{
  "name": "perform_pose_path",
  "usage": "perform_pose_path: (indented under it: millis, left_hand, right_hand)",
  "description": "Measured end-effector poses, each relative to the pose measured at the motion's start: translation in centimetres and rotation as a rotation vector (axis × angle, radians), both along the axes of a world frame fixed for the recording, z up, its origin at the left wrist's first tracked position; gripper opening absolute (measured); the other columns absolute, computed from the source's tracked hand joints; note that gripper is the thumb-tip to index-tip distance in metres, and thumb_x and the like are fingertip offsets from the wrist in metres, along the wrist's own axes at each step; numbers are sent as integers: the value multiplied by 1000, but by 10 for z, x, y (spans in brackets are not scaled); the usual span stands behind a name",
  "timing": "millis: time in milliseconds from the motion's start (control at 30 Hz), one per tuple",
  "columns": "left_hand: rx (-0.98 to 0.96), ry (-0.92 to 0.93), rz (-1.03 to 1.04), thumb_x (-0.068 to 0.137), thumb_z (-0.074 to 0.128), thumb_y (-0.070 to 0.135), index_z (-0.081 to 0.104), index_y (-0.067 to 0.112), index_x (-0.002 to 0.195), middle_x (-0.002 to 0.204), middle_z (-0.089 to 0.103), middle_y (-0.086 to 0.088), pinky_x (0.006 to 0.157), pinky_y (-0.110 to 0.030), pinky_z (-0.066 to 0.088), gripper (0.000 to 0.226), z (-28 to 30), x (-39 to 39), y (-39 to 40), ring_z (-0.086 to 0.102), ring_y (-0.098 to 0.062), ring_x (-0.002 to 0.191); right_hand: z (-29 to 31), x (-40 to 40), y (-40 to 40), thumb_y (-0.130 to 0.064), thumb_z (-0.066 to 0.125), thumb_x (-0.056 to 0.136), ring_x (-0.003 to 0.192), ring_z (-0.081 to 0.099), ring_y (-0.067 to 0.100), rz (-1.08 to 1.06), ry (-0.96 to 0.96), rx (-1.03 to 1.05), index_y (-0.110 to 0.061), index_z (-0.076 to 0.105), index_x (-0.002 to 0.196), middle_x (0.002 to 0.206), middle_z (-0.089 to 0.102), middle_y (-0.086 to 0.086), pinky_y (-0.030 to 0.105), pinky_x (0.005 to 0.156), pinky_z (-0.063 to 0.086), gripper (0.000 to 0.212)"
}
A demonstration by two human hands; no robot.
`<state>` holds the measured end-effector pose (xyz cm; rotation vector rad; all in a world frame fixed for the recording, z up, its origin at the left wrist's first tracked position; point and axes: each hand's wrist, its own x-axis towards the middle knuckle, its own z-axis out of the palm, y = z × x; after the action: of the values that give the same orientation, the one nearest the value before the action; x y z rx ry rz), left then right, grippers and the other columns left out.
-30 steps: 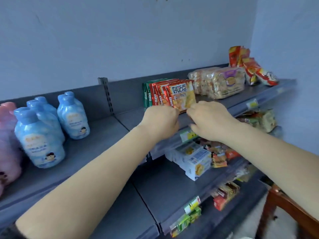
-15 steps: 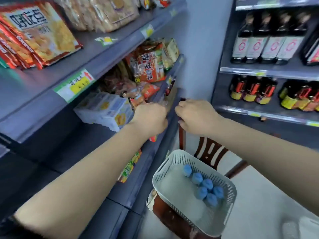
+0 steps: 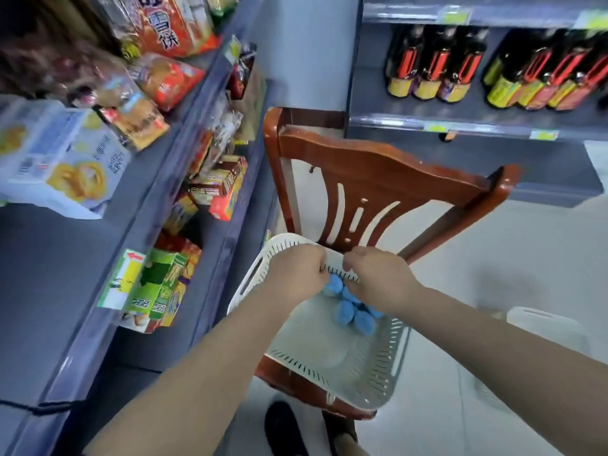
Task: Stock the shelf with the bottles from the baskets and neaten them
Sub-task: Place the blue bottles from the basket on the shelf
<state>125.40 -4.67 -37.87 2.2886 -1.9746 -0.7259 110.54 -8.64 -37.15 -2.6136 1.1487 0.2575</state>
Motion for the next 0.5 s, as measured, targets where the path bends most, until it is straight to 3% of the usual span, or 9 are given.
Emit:
perform_pose_path:
  millis: [233,367,500]
  left_hand:
    - [231,120,42,85,58,26,55,20,110,102,62,-1,83,-34,49,27,-143,-19,-8,60,-24,95]
    - [297,150,-11,87,54,30,53,18,114,108,60,-3,75,-32,43,30,-214,-34,-7,59,-25,100]
    - [346,234,54,90,48,36,52,24,108,108,62,-2,74,-30,39,22,-264,-47,-7,57,-23,93]
  right_hand:
    - [-128,-14,-3,-24,48,89,106,55,25,-125,56,158,-13,54,112,113,56,4,32,79,42,26]
    - [-188,-17,0,-29,49,88,103,58,30,-170,130,188,-13,51,109,111,58,7,34,76,44,27]
    - [-229,-14,5,-28,42,96,110,56,31,-176,247,188,-7,46,122,120,57,10,35,86,41,34]
